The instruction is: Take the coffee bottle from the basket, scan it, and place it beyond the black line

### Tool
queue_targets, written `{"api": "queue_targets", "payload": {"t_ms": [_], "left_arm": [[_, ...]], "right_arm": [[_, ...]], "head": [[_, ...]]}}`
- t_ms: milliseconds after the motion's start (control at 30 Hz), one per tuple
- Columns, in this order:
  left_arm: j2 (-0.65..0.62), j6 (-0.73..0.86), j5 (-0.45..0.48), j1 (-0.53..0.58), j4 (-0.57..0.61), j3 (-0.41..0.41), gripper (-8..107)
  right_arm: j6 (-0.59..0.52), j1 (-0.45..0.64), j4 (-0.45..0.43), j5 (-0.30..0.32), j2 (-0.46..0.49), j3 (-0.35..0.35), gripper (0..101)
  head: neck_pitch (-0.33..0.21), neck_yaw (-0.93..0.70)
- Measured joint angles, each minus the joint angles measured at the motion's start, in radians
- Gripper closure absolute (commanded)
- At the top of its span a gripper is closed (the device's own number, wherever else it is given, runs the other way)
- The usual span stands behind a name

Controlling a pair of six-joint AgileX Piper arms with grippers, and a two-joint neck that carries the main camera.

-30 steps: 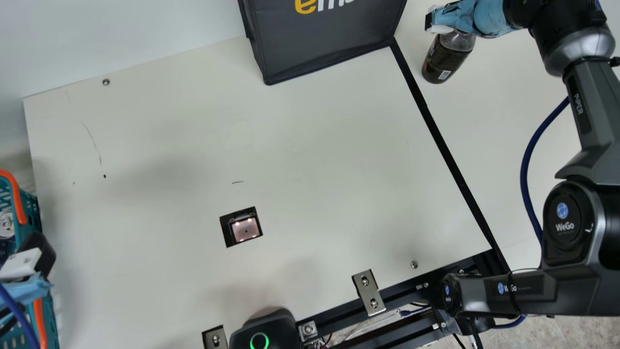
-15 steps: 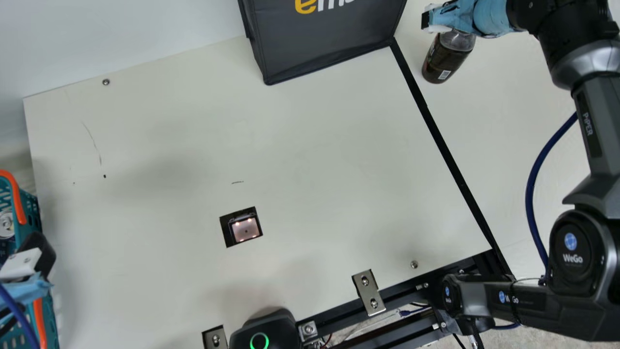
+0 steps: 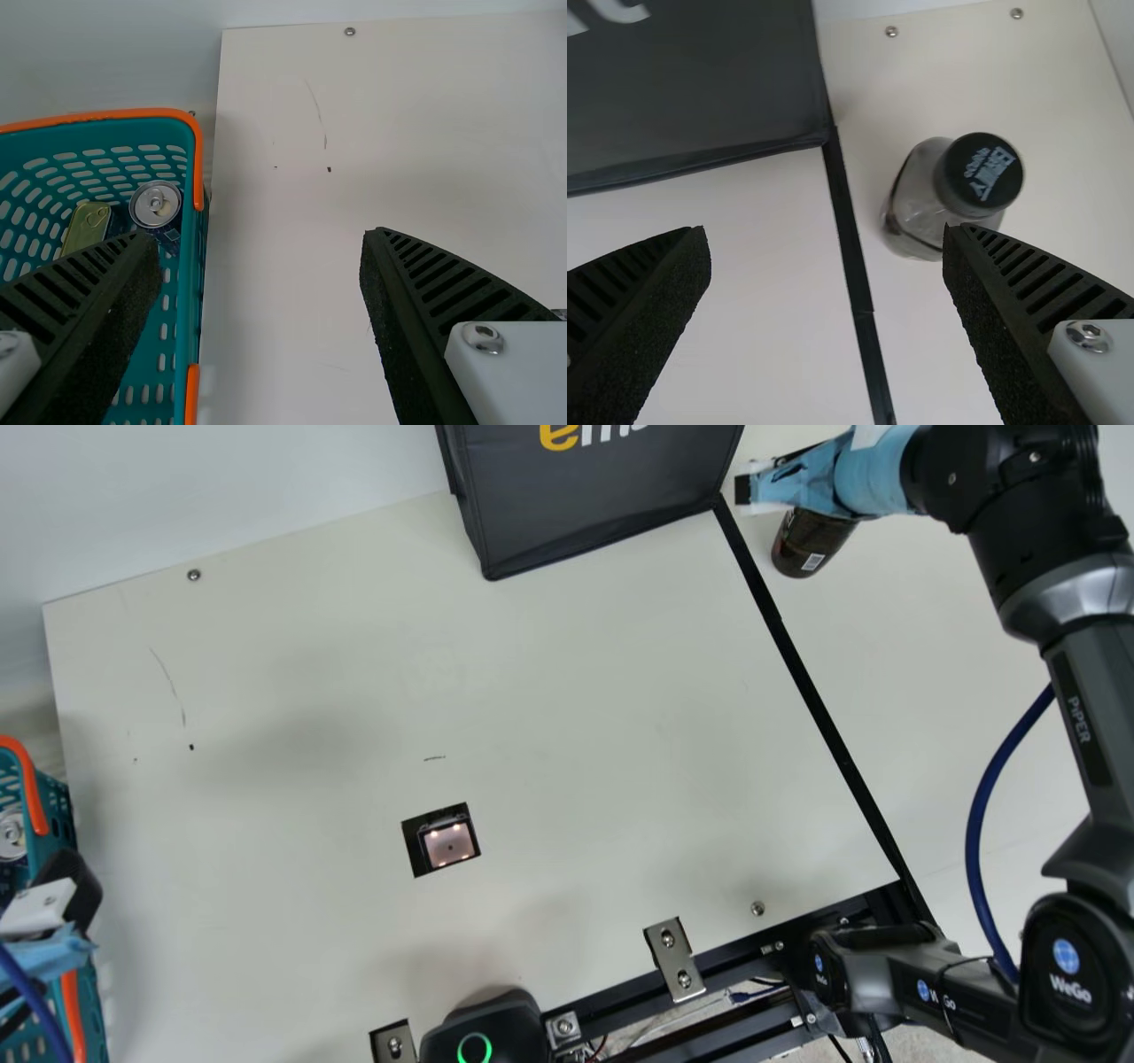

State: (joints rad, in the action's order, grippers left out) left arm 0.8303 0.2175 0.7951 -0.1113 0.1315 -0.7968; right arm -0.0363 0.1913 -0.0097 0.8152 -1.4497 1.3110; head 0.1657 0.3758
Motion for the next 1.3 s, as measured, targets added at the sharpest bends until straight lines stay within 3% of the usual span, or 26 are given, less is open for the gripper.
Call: {"api": "queue_targets", "payload": {"t_ms": [533,1300], "left_arm": [[0.000,0.000,0.000,0.000,0.000,0.000,9],[-0.004,-0.007,0.009,0.006,-0.005,-0.007,9]], "right_arm": [[0.093,-0.156,-0.038,-0.010,0.094,-0.103,10],[0.209,-0.280,-0.107,0.026,0.203,-0.167,10]], "head": [[0.000,0.000],[0.000,-0.002]]}}
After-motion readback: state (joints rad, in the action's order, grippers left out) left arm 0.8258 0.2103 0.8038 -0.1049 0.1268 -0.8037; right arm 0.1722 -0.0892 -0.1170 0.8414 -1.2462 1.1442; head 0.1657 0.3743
